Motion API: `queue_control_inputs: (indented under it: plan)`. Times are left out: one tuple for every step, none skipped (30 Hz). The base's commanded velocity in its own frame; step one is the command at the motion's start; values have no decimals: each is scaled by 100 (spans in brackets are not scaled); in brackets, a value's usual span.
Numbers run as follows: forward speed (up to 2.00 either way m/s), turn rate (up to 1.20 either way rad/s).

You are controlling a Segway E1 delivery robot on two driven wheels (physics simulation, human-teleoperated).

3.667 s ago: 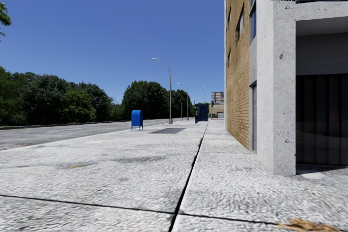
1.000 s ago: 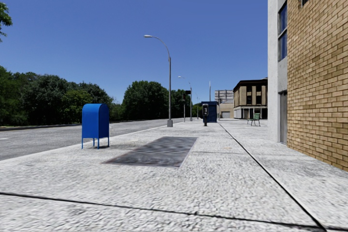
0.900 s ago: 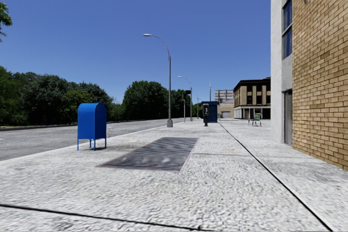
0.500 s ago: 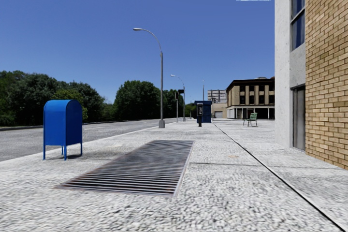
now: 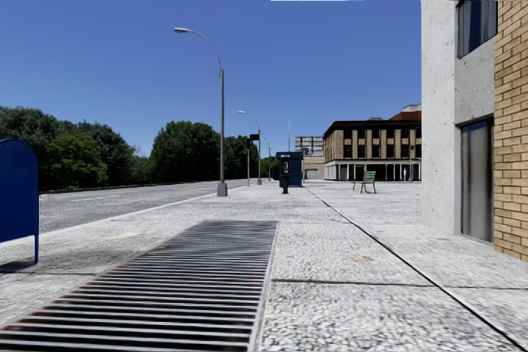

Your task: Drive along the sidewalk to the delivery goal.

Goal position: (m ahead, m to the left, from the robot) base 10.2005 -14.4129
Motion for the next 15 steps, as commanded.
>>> queue_control_inputs:
  plan:
    - [200, -31]
    - [200, -31]
    - [200, -31]
    - [200, -31]
    - [200, -31]
    - [200, -31]
    - [200, -31]
    - [200, -31]
    - [200, -31]
    - [200, -31]
    - [200, -31]
    - [200, -31]
    - [200, -31]
    - [200, -31]
    - [200, -31]
